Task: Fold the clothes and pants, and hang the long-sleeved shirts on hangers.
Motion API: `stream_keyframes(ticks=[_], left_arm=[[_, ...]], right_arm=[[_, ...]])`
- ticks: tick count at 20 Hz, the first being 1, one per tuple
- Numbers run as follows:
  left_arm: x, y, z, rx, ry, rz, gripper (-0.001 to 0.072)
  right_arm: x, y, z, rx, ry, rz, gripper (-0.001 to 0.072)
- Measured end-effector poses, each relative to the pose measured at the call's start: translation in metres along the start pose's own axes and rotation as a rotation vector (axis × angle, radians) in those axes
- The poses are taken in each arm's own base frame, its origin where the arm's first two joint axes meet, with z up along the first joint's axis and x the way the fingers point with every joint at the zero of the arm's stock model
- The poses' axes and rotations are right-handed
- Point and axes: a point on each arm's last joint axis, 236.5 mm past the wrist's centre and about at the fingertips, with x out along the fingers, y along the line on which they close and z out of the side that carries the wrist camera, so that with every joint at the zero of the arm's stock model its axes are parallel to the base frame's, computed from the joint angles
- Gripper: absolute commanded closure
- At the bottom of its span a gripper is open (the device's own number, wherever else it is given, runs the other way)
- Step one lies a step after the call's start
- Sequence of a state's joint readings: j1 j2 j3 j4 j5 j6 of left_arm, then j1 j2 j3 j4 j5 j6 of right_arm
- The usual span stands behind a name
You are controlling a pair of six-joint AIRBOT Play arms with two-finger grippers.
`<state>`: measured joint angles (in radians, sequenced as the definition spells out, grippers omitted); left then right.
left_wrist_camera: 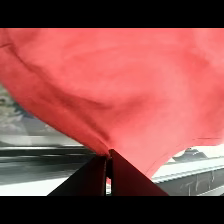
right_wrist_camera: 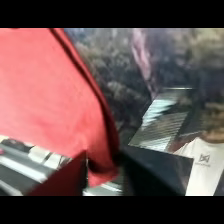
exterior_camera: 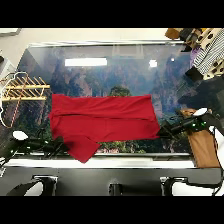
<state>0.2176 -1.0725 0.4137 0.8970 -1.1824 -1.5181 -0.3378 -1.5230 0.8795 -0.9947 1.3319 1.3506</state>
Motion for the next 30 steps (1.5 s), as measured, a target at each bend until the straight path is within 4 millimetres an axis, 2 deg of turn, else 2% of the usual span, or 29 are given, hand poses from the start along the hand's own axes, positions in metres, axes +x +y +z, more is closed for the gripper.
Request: stream_keyframes(ticks=[3, 6, 9, 13, 15, 18, 22, 26, 30], left_arm=[[-0.011, -0.007, 0.007, 0.020, -0.012, -0.005, 0.0694], [-0.036, -0.011, 0.011, 0.038, -0.035, 0.017, 0.0694], [-0.069, -0.010, 0.009, 0.049, -0.095, 0.063, 0.0694], [-0.103, -0.014, -0.007, 0.050, -0.185, 0.092, 0.0696], [-0.111, -0.017, -0.013, 0.053, -0.207, 0.088, 0.0696], [-0.122, -0.026, -0.006, 0.081, -0.231, 0.084, 0.0696], [-0.134, -0.045, 0.032, 0.145, -0.233, 0.090, 0.0696], [-0.138, -0.064, 0.086, 0.200, -0.202, 0.102, 0.0695], [-0.132, -0.083, 0.142, 0.250, -0.175, 0.112, 0.0696]], right_arm=[[-0.001, 0.007, 0.002, -0.013, -0.026, 0.002, 0.0685], [-0.014, 0.019, -0.008, -0.046, -0.040, 0.004, 0.0685], [-0.033, 0.020, -0.031, -0.071, -0.026, -0.050, 0.0685], [-0.060, 0.013, -0.060, -0.084, -0.032, -0.153, 0.0685], [-0.069, 0.017, -0.062, -0.099, -0.079, -0.161, 0.0685], [-0.075, 0.032, -0.041, -0.127, -0.193, -0.117, 0.0685], [-0.073, 0.052, -0.005, -0.192, -0.316, -0.063, 0.0685], [-0.059, 0.066, 0.027, -0.245, -0.395, -0.073, 0.0684], [-0.044, 0.073, 0.056, -0.260, -0.442, -0.092, 0.0684]])
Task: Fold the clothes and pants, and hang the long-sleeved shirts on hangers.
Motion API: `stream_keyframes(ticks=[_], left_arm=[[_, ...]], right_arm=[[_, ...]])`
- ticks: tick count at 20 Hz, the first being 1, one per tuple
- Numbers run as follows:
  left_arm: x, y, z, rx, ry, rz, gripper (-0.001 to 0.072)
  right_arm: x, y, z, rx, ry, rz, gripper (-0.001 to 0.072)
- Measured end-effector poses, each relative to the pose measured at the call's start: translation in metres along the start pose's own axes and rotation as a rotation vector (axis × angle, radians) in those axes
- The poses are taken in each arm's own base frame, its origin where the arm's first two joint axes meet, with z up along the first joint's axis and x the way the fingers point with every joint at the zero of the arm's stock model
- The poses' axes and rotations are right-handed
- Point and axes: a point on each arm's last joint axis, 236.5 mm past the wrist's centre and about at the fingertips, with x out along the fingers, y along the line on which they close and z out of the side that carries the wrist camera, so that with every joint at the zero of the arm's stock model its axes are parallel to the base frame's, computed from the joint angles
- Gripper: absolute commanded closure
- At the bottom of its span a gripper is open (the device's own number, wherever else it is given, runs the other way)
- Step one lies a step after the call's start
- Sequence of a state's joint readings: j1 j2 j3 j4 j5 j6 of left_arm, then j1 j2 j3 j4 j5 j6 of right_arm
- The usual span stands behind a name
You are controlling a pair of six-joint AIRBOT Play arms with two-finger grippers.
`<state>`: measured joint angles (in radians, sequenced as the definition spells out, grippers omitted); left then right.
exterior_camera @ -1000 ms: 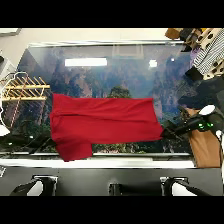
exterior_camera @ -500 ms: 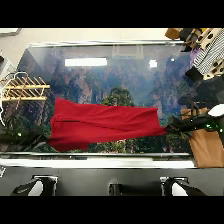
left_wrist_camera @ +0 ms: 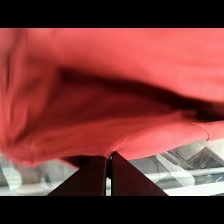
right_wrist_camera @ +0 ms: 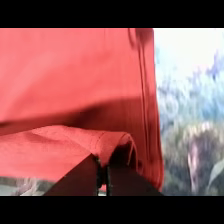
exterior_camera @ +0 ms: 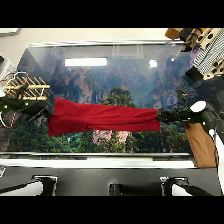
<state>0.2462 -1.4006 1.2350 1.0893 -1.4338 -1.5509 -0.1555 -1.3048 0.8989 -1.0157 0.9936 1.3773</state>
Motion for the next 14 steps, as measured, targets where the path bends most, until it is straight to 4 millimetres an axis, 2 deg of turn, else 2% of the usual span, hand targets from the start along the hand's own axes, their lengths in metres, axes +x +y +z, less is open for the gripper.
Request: stream_keyframes(ticks=[3, 7, 9, 13, 14], left_arm=[[0.013, -0.007, 0.038, 0.038, 0.003, 0.000, 0.0696], [0.030, -0.015, 0.074, 0.075, 0.006, 0.000, 0.0696], [0.044, -0.013, 0.083, 0.078, 0.025, 0.001, 0.0695], [0.069, -0.005, 0.087, 0.067, 0.073, 0.005, 0.0690], [0.074, -0.004, 0.089, 0.068, 0.077, 0.006, 0.0646]], right_arm=[[0.012, 0.001, 0.014, -0.006, -0.014, -0.005, 0.0684], [0.020, 0.002, 0.029, -0.010, -0.024, -0.006, 0.0684], [0.023, 0.002, 0.035, -0.008, -0.029, -0.004, 0.0683], [0.026, 0.003, 0.040, 0.001, -0.039, 0.001, 0.0679], [0.027, 0.003, 0.041, 0.005, -0.042, 0.004, 0.0659]])
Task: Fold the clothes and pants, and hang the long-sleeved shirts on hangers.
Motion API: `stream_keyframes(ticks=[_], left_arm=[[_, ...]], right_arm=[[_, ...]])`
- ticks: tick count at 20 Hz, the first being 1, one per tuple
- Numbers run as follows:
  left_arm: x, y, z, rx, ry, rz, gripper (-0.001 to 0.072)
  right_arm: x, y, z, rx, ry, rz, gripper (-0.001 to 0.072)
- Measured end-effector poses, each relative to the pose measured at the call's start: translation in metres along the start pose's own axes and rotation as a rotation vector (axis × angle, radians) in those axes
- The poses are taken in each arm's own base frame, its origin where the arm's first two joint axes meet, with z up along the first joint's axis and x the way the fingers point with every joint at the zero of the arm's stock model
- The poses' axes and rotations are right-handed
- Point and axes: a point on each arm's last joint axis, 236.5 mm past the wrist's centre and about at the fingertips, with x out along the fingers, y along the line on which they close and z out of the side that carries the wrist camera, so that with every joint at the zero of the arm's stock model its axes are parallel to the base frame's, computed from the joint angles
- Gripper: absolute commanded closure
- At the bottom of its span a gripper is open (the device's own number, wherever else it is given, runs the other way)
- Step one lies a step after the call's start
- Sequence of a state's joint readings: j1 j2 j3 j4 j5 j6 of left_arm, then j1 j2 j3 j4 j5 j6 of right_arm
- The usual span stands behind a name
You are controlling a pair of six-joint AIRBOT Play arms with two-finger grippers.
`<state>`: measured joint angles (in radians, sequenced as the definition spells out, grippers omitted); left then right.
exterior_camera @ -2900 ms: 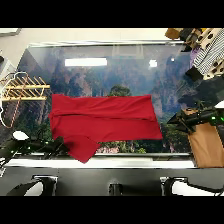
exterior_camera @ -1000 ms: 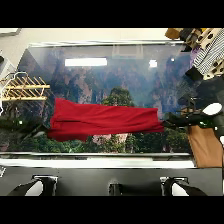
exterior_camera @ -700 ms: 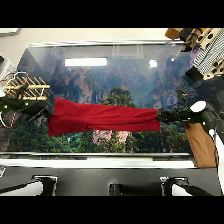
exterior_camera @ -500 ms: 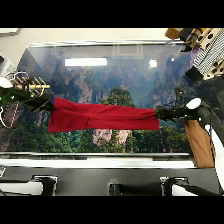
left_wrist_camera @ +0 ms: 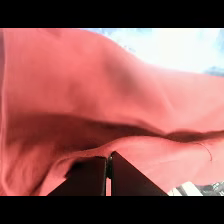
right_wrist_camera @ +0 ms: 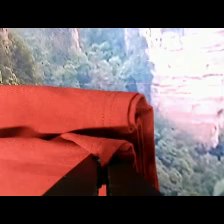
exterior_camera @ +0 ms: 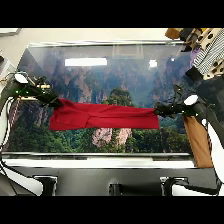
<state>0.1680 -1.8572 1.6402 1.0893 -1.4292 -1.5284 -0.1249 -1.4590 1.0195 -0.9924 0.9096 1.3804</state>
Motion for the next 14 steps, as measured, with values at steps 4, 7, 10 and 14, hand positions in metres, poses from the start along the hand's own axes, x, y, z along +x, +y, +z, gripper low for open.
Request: stream_keyframes(ticks=[4, 7, 10, 14], left_arm=[[0.006, -0.001, 0.012, 0.007, -0.025, 0.002, 0.0287], [-0.015, -0.008, 0.025, 0.038, -0.074, 0.007, 0.0078], [-0.054, -0.018, 0.032, 0.088, -0.134, 0.039, 0.0024], [-0.100, -0.031, 0.028, 0.126, -0.209, 0.086, 0.0024]], right_arm=[[0.000, 0.002, 0.006, 0.044, -0.015, 0.011, 0.0284], [-0.020, 0.003, 0.023, 0.091, -0.030, 0.033, 0.0210], [-0.048, -0.012, 0.035, 0.118, -0.022, 0.049, 0.0163], [-0.053, -0.030, 0.015, 0.102, 0.085, 0.080, 0.0129]])
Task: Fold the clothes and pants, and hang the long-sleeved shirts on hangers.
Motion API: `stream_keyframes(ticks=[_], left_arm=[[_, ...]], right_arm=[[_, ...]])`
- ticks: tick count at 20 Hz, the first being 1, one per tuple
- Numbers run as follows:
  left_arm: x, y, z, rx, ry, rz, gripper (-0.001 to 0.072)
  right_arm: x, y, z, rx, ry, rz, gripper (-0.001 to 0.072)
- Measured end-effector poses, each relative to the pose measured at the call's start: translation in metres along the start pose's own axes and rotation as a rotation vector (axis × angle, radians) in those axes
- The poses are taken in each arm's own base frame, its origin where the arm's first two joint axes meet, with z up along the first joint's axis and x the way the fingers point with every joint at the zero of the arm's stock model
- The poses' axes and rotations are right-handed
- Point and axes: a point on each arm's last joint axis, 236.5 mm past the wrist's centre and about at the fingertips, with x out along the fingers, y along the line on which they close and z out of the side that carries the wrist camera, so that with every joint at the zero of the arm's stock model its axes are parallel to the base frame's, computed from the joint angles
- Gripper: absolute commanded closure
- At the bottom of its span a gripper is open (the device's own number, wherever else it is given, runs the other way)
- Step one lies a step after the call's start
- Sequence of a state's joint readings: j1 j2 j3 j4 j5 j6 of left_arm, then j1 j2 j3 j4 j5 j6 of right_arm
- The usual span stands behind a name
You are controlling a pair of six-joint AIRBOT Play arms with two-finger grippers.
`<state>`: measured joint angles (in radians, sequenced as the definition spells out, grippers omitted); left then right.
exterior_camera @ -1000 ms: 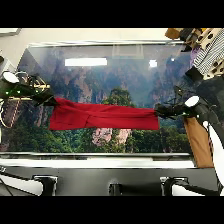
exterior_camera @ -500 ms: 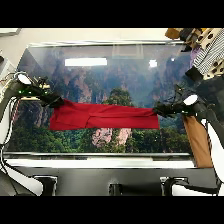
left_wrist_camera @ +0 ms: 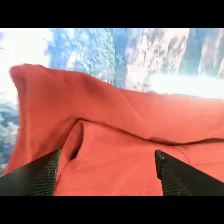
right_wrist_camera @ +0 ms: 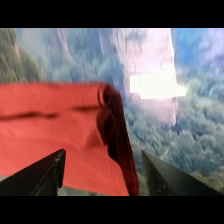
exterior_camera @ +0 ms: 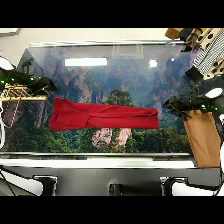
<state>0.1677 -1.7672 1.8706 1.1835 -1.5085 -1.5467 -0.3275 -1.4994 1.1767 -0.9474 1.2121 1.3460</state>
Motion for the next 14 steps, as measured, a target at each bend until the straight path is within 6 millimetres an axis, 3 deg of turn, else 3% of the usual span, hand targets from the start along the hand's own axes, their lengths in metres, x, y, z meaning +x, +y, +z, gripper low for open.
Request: stream_keyframes(ticks=[4, 10, 12, 14], left_arm=[[-0.030, -0.006, 0.000, 0.019, -0.048, 0.038, 0.0024], [-0.043, -0.006, -0.007, 0.016, -0.044, 0.058, 0.0024], [-0.044, -0.007, -0.008, 0.014, -0.042, 0.058, 0.0024], [-0.045, -0.007, -0.009, 0.014, -0.040, 0.059, 0.0027]], right_arm=[[0.021, -0.003, -0.016, -0.009, 0.091, 0.074, 0.0102], [0.061, 0.003, -0.037, -0.035, 0.175, 0.123, 0.0113], [0.070, 0.008, -0.040, -0.044, 0.181, 0.129, 0.0207], [0.079, 0.011, -0.042, -0.061, 0.180, 0.117, 0.0461]])
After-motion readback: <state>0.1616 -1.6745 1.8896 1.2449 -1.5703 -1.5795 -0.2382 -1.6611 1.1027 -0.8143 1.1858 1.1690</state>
